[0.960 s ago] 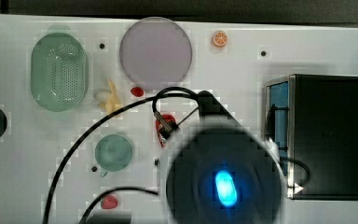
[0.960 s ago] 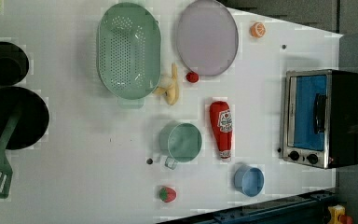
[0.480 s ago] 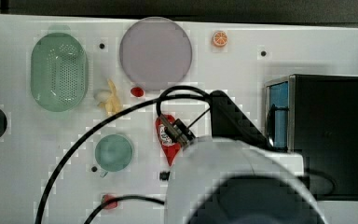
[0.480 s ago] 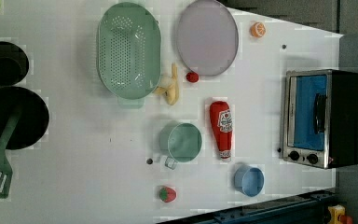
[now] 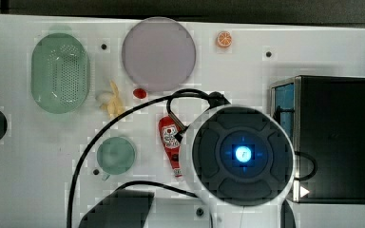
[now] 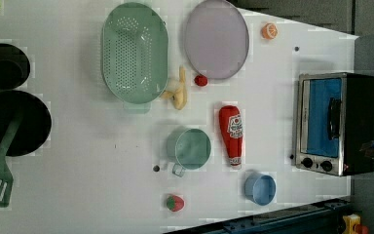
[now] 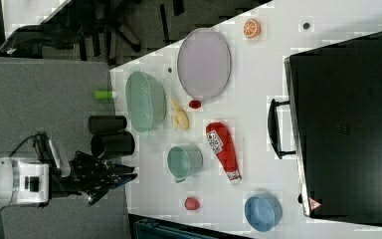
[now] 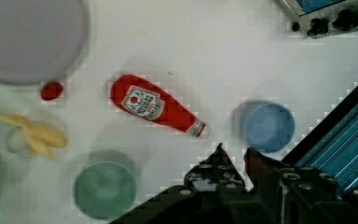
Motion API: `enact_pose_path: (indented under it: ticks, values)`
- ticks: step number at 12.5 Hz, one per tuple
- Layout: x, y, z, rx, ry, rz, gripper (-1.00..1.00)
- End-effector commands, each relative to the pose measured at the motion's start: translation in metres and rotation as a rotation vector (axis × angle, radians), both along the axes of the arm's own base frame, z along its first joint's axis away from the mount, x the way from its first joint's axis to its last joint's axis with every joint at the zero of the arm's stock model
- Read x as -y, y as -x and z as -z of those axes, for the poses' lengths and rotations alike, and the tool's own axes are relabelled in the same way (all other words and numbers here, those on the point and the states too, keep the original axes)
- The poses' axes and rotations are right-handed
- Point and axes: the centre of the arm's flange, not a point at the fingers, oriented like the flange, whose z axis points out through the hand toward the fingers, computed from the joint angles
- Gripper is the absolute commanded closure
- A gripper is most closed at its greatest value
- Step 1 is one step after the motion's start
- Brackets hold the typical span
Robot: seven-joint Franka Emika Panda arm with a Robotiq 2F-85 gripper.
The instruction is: Flap open oven.
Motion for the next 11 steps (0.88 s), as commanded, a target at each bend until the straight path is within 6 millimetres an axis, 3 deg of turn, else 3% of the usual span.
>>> enact_pose_path:
  ticks: [1, 11]
  values:
    - [0.035, -0.001, 0.019, -0.005, -0.037, -0.105, 0.65]
    - [0.16, -0.014, 0.127, 0.12, 0.035, -0.616, 0.65]
